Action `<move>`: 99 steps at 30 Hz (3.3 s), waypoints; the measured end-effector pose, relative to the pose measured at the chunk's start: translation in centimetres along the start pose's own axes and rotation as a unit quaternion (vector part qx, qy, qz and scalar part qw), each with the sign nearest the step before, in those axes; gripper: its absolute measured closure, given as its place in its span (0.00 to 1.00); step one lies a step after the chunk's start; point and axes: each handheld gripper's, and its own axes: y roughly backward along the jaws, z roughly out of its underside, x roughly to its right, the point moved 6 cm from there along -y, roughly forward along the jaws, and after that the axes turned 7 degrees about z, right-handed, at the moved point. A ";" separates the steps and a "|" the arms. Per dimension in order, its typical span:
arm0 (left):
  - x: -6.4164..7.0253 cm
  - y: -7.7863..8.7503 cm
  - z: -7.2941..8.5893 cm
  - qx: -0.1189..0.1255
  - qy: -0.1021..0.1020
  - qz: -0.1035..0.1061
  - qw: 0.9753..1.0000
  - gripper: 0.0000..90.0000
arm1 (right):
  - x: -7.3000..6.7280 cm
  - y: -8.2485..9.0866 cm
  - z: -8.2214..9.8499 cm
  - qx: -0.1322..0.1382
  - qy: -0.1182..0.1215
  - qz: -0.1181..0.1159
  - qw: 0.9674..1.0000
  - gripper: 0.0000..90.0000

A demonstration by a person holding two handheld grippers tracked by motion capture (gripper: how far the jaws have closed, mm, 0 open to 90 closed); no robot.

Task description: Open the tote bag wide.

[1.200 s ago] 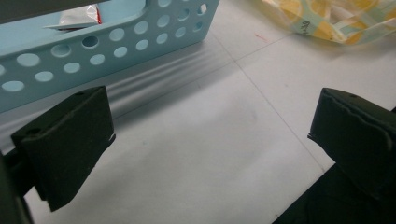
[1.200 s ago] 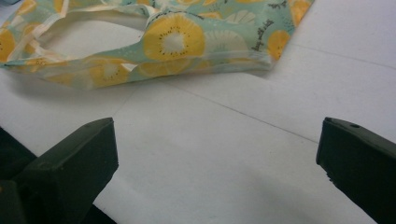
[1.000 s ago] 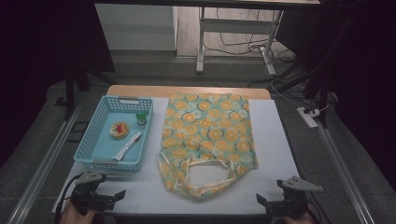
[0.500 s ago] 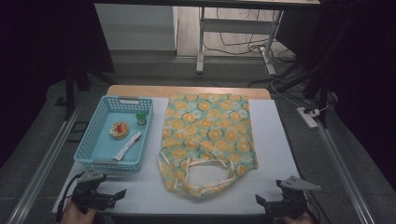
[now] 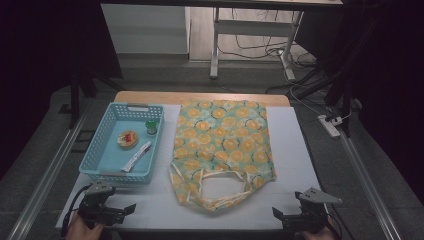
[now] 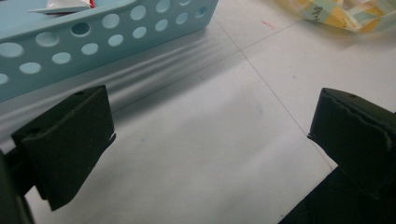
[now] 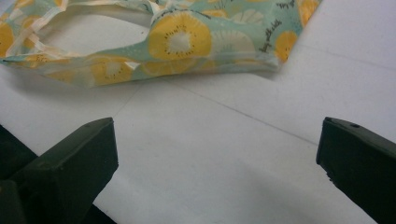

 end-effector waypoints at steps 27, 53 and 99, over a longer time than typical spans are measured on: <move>0.1 -0.1 0.0 -0.005 -0.007 0.008 1.000 0.00 | -3.3 -1.2 -1.9 0.004 0.059 -0.064 0.996 0.00; 0.0 -0.1 0.0 -0.004 -0.004 0.007 1.000 0.00 | -6.1 -2.9 -4.8 -0.011 0.091 -0.103 0.991 0.00; 0.1 -0.1 0.1 -0.008 -0.010 0.011 1.000 0.01 | -13.3 -7.4 -5.1 -0.091 0.229 -0.231 0.941 0.88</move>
